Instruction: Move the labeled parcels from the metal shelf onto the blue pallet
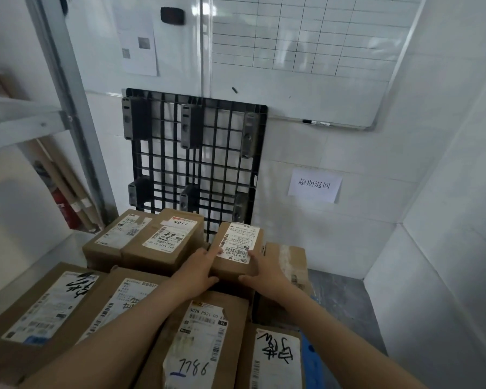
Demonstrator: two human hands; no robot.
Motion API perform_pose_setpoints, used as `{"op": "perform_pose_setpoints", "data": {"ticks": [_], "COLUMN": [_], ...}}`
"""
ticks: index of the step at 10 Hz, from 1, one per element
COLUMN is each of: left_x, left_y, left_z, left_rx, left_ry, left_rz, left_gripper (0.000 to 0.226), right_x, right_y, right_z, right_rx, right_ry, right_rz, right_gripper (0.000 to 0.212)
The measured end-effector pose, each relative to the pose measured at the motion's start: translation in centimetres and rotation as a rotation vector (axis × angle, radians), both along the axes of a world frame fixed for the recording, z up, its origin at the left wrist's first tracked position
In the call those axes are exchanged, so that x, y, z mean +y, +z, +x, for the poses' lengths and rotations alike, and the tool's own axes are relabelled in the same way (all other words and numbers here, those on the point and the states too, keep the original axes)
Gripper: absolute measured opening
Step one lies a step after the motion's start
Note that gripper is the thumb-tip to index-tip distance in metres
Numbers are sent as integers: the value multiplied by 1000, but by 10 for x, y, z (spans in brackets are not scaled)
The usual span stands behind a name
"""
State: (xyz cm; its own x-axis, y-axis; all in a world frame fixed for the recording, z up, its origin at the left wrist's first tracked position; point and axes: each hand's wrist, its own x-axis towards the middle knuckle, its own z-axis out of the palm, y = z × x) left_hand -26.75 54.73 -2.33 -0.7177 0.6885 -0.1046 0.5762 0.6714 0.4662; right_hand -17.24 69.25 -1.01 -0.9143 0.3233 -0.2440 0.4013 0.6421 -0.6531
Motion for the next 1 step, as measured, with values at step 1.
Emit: {"op": "perform_pose_setpoints", "data": {"ticks": [1], "left_x": [-7], "left_y": [13], "left_z": [3], "left_rx": [54], "left_ry": [20], "left_rz": [21], "left_gripper": [64], "right_x": [4], "right_y": [8], "right_z": [8], "right_rx": [72], "right_ry": [6], "right_rz": [32], "right_gripper": [69]}}
